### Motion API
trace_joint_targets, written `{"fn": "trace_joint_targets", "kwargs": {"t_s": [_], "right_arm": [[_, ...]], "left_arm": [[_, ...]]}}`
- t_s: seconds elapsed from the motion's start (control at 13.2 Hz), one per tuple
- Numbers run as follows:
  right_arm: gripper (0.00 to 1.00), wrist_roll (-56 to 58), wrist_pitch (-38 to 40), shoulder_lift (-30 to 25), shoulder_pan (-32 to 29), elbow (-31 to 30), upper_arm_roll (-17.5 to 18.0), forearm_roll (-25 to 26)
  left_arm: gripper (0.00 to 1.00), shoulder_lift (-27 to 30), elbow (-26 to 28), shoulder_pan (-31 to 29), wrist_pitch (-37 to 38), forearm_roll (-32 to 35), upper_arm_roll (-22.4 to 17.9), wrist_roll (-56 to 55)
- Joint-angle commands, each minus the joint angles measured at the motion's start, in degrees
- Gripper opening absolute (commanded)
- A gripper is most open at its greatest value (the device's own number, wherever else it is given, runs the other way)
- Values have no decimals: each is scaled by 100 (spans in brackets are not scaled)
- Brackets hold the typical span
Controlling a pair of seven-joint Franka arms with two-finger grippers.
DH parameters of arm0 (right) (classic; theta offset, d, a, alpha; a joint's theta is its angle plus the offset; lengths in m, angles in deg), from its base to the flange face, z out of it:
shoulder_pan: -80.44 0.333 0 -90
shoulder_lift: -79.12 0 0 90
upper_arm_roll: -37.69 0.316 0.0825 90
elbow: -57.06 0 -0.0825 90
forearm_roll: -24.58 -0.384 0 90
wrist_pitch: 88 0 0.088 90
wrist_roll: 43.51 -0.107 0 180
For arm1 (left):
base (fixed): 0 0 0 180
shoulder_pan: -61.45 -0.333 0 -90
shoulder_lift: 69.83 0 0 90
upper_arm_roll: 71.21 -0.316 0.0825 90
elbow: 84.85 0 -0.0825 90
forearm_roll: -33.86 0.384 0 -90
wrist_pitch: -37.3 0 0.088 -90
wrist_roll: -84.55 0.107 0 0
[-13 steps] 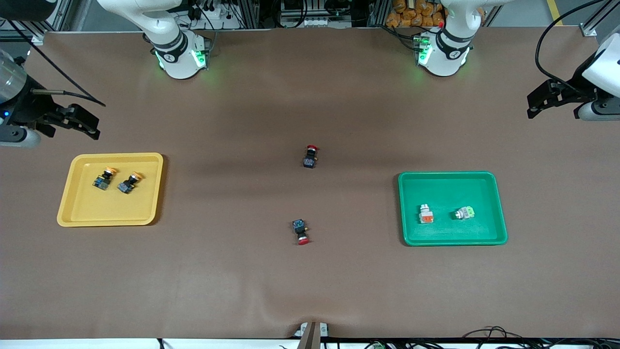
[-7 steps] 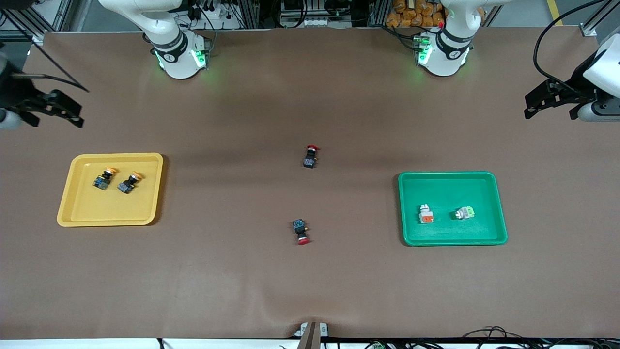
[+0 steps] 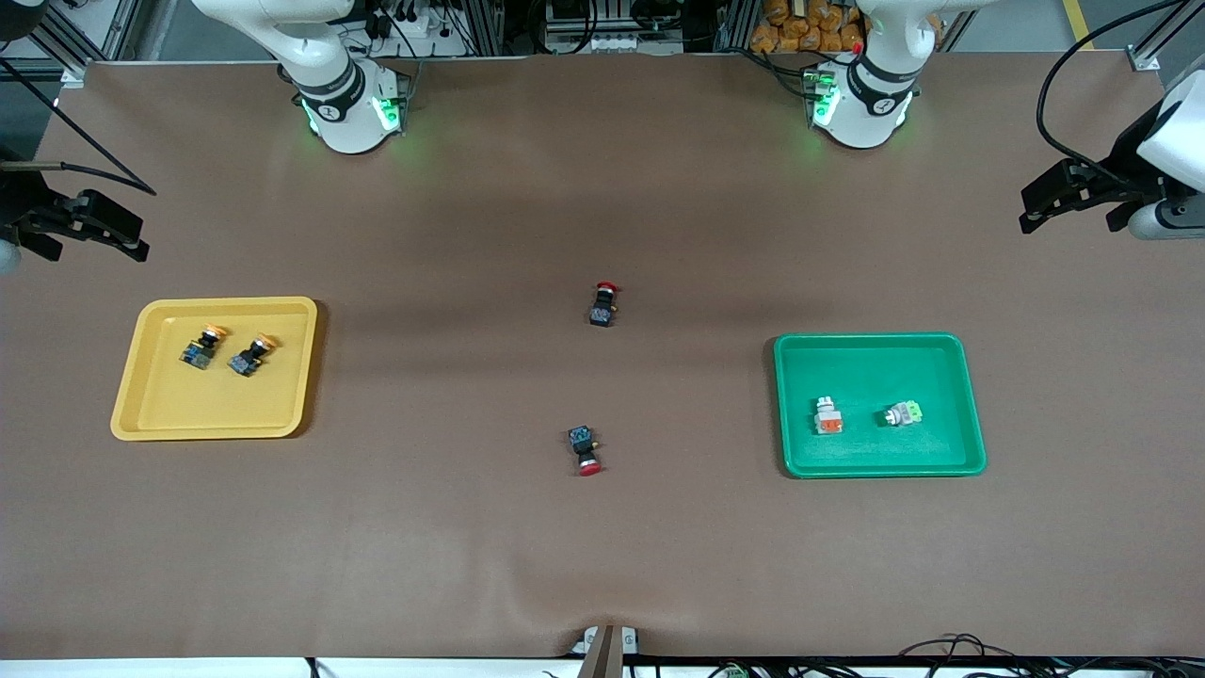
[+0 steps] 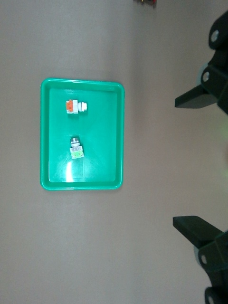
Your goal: Place green and yellow buttons in trays
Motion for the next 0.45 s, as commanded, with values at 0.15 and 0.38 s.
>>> {"fn": "trace_joint_targets", "kwargs": {"t_s": [0.15, 0.38], "right_arm": [[100, 21, 280, 155, 37, 272, 54, -84], [100, 57, 272, 155, 37, 272, 54, -84]], "left_arm": [[100, -56, -219, -28, 64, -2, -34, -52], [100, -64, -254, -19, 64, -2, -34, -69]]}}
